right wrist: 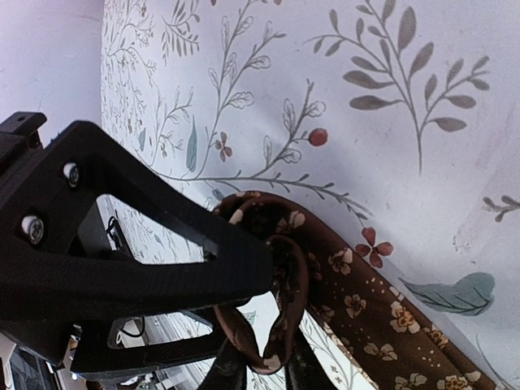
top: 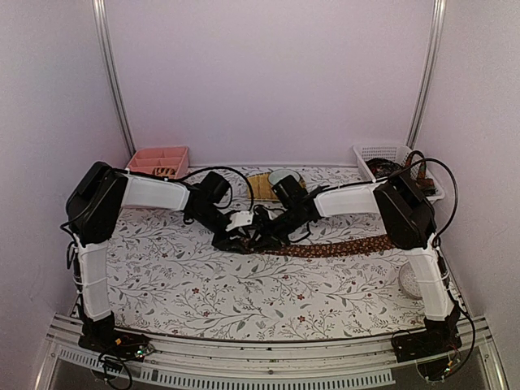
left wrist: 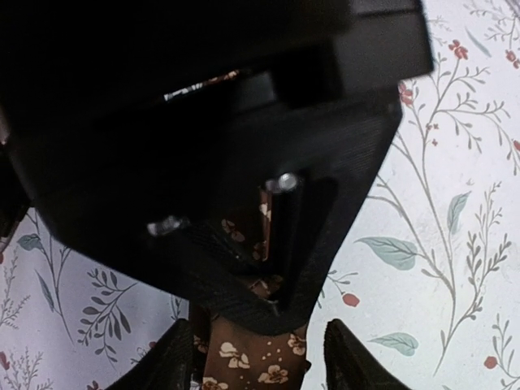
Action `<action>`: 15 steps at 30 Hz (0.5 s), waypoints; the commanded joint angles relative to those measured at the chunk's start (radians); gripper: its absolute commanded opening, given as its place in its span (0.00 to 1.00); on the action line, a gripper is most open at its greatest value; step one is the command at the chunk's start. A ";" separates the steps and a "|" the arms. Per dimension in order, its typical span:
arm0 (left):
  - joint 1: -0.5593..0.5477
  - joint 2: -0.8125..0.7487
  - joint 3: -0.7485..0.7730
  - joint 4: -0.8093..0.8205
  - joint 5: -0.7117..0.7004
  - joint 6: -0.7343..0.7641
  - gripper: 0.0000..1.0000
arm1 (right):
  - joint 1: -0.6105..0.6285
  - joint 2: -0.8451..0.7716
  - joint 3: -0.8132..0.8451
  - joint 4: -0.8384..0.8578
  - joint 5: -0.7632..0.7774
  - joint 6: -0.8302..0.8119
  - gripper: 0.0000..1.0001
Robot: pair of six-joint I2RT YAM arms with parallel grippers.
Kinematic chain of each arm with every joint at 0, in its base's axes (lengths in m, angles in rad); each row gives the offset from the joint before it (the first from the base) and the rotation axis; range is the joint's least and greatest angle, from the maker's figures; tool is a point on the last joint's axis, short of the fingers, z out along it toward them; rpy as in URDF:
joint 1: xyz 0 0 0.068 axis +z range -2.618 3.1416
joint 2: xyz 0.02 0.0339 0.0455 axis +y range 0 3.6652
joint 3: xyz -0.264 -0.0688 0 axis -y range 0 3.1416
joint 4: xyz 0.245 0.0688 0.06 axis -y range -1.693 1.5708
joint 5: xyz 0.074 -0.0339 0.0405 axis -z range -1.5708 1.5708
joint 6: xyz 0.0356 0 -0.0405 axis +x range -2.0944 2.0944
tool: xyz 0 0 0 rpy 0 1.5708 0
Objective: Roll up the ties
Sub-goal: Roll the tie at the center of the board.
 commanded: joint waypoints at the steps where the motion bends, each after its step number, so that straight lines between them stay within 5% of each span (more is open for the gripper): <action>1: -0.028 0.008 0.010 -0.001 0.018 -0.032 0.61 | -0.011 0.087 0.016 0.051 -0.030 0.014 0.13; 7: -0.016 -0.052 0.004 -0.003 0.034 -0.150 0.78 | -0.031 0.096 -0.003 0.045 -0.028 0.001 0.10; 15: 0.032 -0.167 -0.045 0.030 0.032 -0.435 0.83 | -0.045 0.137 -0.001 0.044 -0.027 -0.010 0.10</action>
